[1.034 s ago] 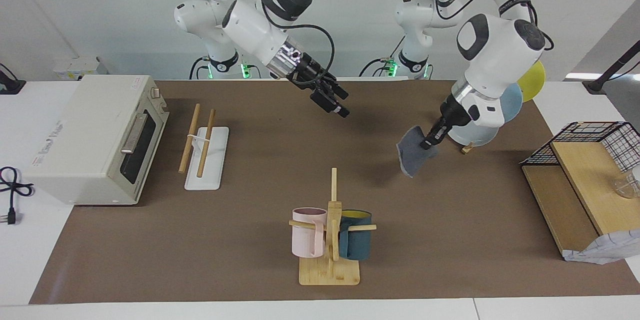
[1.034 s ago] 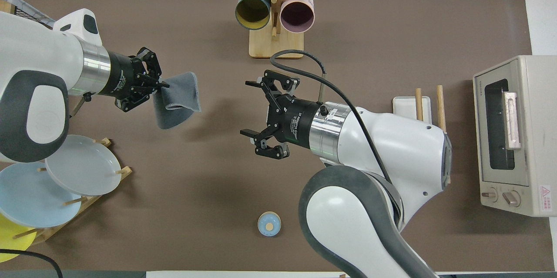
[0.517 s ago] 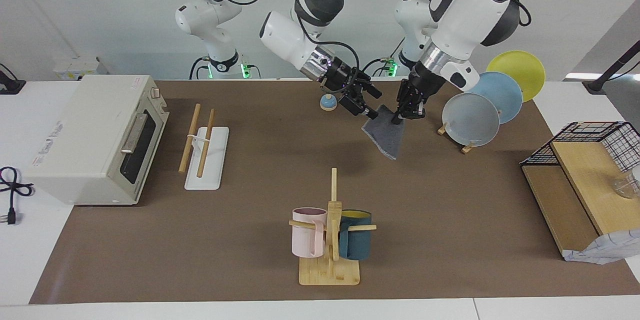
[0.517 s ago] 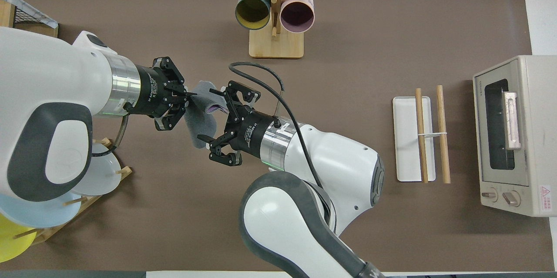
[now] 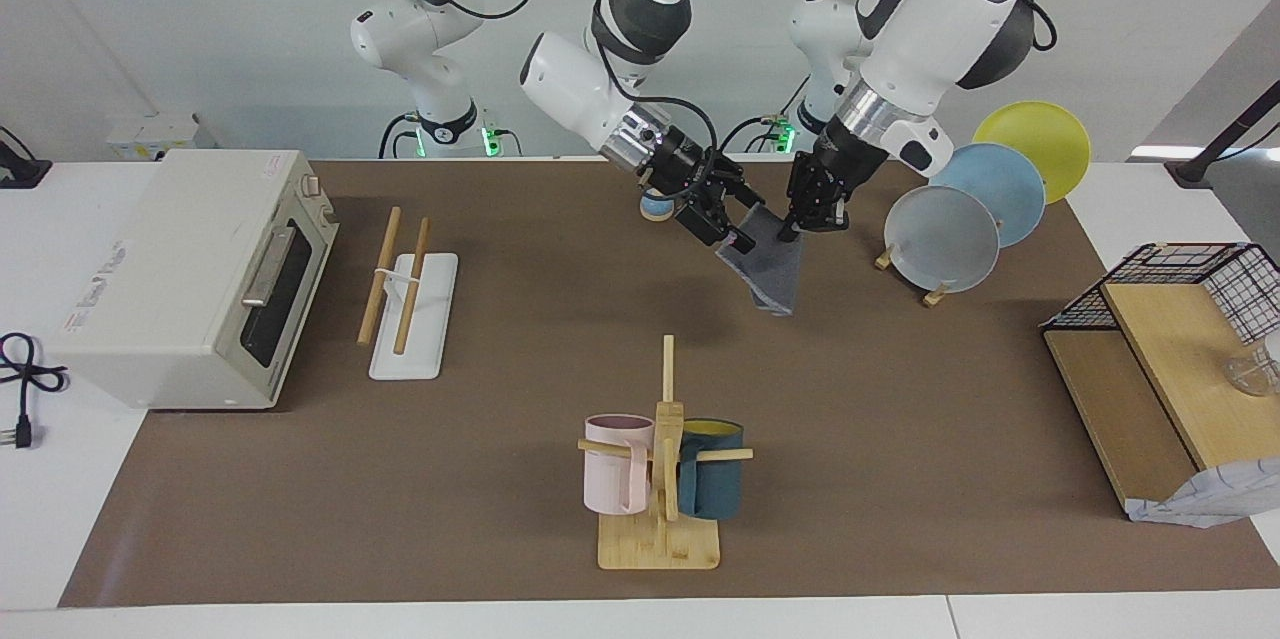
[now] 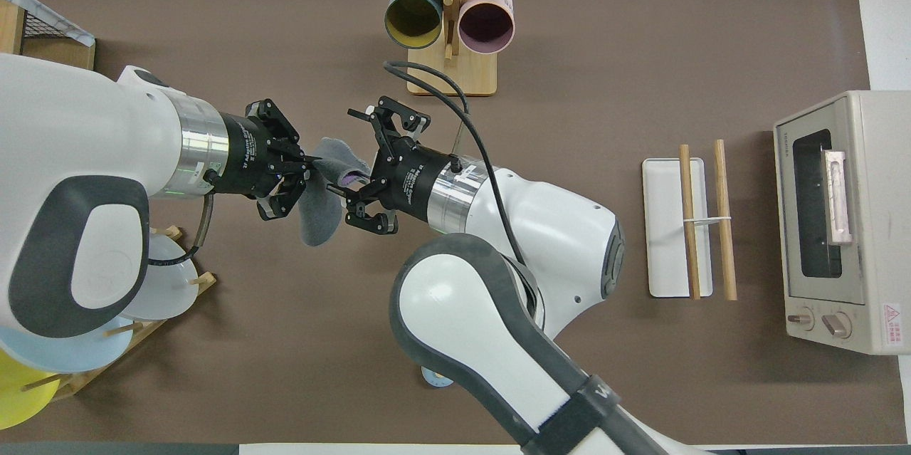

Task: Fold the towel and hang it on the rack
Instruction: 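Carry the towel with the right gripper while the left gripper retracts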

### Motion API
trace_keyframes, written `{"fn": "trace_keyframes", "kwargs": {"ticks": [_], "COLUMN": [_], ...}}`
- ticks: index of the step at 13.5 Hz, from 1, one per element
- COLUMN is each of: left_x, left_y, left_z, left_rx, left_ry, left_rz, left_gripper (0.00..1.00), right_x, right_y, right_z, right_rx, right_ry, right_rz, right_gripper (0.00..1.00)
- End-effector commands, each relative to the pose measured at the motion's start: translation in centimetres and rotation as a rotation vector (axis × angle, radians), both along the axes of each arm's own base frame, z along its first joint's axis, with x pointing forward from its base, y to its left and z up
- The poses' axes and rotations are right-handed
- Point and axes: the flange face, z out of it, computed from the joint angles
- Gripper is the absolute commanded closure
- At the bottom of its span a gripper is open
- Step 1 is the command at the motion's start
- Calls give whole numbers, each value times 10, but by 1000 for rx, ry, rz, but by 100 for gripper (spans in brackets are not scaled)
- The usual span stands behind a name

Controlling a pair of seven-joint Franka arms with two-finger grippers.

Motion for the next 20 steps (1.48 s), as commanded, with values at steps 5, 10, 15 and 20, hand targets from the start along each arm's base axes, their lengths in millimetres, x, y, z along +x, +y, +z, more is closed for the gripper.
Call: {"fn": "trace_keyframes", "kwargs": {"ticks": [5, 10, 15, 20], "left_x": [-8, -7, -7, -6], "left_y": [3, 3, 3, 5], "left_z": [3, 3, 3, 3], "left_rx": [-19, -21, -20, 14], "left_ry": [13, 17, 17, -81], "left_rz": [56, 72, 72, -193], "left_gripper": [100, 100, 100, 0], "right_x": [9, 12, 18, 29], "right_y": [11, 8, 1, -15], "right_z": [-9, -12, -12, -4], "right_rx": [-61, -84, -108, -257], "right_ry": [-97, -131, -145, -232], "right_rz": [64, 107, 156, 354], "right_gripper": [82, 100, 100, 100]}}
